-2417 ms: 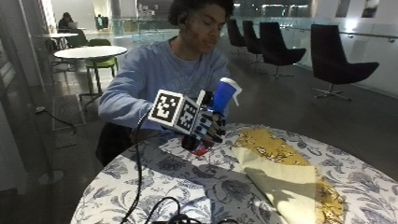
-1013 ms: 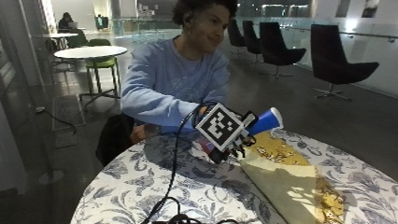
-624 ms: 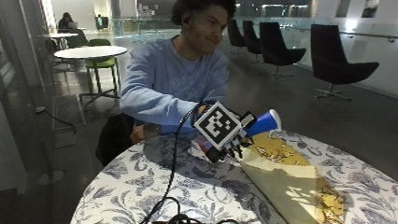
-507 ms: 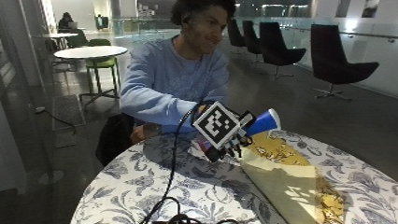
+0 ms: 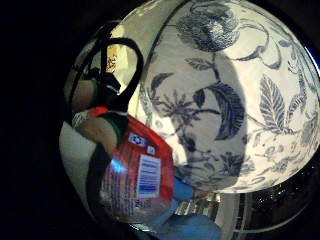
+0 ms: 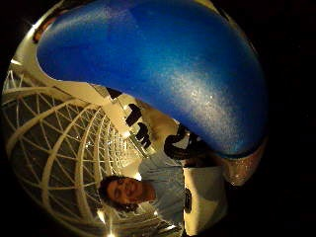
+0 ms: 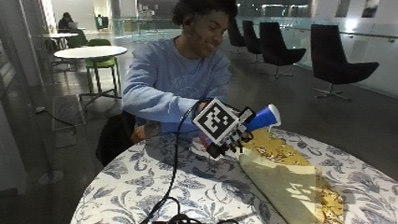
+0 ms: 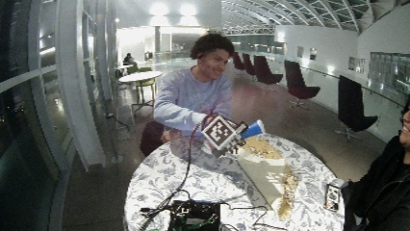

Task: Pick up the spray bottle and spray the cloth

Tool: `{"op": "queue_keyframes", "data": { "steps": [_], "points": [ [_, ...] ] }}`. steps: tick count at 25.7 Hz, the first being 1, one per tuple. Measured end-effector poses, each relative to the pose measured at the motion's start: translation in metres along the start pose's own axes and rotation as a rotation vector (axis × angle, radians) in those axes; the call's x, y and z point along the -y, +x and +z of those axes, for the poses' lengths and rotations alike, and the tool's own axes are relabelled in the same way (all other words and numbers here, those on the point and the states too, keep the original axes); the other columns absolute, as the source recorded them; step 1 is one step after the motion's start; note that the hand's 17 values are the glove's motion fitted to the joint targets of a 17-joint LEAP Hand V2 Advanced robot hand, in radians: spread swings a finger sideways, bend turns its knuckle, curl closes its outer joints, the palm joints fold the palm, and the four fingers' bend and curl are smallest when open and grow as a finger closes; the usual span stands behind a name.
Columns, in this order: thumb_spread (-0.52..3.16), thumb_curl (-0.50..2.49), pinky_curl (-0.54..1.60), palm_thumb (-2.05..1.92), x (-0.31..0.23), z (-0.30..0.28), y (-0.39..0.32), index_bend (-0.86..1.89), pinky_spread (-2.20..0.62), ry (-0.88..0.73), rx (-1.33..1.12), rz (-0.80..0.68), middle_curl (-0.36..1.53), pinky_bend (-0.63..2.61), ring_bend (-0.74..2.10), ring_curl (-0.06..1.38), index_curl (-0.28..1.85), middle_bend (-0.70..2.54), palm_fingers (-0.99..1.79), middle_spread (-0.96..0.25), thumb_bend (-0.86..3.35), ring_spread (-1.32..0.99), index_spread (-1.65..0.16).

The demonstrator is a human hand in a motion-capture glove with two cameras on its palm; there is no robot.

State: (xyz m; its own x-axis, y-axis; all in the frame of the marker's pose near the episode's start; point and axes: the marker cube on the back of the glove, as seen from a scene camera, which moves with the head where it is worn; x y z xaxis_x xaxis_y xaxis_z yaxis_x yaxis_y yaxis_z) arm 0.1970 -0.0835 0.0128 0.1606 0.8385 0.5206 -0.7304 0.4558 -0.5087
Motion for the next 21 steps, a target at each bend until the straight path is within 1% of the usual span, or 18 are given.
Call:
{"op": "queue_keyframes", "data": {
  "steps": [3, 6, 9, 12, 14, 18, 21],
  "points": [
    [0.91, 0.58, 0.37, 0.85, -0.005, 0.006, -0.009, 0.11, 0.11, 0.032, 0.022, -0.086, 0.45, 0.32, 0.42, 0.39, 0.26, 0.27, 1.07, -0.04, -0.02, 0.0, -0.18],
    [0.92, 0.58, 0.37, 0.85, -0.012, 0.013, -0.03, 0.11, 0.11, 0.068, 0.084, -0.22, 0.45, 0.32, 0.42, 0.39, 0.27, 0.27, 1.07, -0.04, -0.02, 0.0, -0.18],
    [0.92, 0.58, 0.37, 0.85, -0.02, 0.026, -0.06, 0.11, 0.11, 0.087, 0.163, -0.398, 0.46, 0.32, 0.42, 0.39, 0.27, 0.27, 1.07, -0.04, -0.02, 0.0, -0.18],
    [0.92, 0.58, 0.37, 0.85, -0.03, 0.052, -0.096, 0.11, 0.1, 0.074, 0.232, -0.6, 0.45, 0.32, 0.42, 0.39, 0.27, 0.26, 1.06, -0.04, -0.02, 0.0, -0.19],
    [0.92, 0.58, 0.37, 0.85, -0.034, 0.07, -0.119, 0.11, 0.1, 0.064, 0.277, -0.706, 0.45, 0.32, 0.42, 0.39, 0.27, 0.25, 1.05, -0.04, -0.02, 0.0, -0.19],
    [0.92, 0.58, 0.37, 0.86, -0.029, 0.102, -0.159, 0.11, 0.1, 0.081, 0.36, -0.85, 0.45, 0.31, 0.41, 0.39, 0.27, 0.25, 1.05, -0.04, -0.02, 0.0, -0.2],
    [0.94, 0.57, 0.37, 0.84, -0.011, 0.126, -0.181, 0.11, 0.09, 0.121, 0.398, -0.899, 0.45, 0.3, 0.41, 0.39, 0.27, 0.24, 1.04, -0.05, -0.03, 0.0, -0.2]
  ]
}}
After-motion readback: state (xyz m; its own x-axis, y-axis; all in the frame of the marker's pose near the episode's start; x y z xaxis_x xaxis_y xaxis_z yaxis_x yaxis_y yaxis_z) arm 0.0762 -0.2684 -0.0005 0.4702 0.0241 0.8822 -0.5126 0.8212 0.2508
